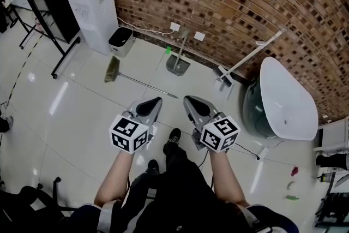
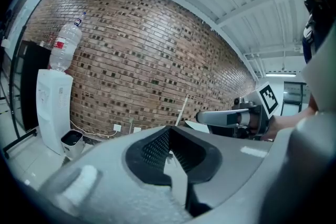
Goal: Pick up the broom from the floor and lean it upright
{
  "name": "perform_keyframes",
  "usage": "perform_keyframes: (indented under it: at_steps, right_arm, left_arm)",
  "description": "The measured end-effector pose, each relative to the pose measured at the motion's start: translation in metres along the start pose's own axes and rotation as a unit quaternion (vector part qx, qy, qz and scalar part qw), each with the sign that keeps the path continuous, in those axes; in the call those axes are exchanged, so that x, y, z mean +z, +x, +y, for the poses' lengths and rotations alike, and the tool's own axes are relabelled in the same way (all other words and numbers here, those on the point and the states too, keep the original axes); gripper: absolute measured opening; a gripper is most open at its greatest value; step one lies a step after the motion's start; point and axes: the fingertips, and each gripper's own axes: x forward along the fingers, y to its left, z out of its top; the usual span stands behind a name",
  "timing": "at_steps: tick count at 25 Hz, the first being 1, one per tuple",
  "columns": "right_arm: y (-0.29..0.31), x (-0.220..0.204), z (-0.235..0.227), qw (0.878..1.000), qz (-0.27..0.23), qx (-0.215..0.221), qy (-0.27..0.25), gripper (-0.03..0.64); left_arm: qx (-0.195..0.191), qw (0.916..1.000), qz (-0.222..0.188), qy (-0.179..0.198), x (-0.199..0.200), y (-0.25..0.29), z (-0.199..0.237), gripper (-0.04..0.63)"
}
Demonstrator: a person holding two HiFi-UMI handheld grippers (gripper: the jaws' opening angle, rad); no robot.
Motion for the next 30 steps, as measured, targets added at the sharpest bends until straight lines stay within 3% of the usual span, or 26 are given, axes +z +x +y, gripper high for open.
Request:
perform_keyframes:
  at_steps: [8,17,24,30]
  right_arm:
    - [0.068,0.019,-0.087,1.0,-0.006,0.023,0.019,0.003]
    - [0.127,0.004,-0.16,0.998,0.042,0.037,0.039,0.003]
    - [0.168,-0.017,-0.192,0.996,0.078,-0.002,0.042,0.003]
    - [0.192,-0.036,-0.227,0.993,0.083,-0.063,0.061,0.003]
  left_arm:
    - [0.009,0.9988,0.039,0.03,0.017,0.084,0.052,0.0]
    - [0.03,0.9959,0.084,0.017,0.004,0.15,0.116,0.002]
    - [-0.01,0.9943,0.106,0.003,-0.022,0.189,0.172,0.0]
    - [-0.085,0.9862,0.14,0.025,-0.046,0.236,0.204,0.001]
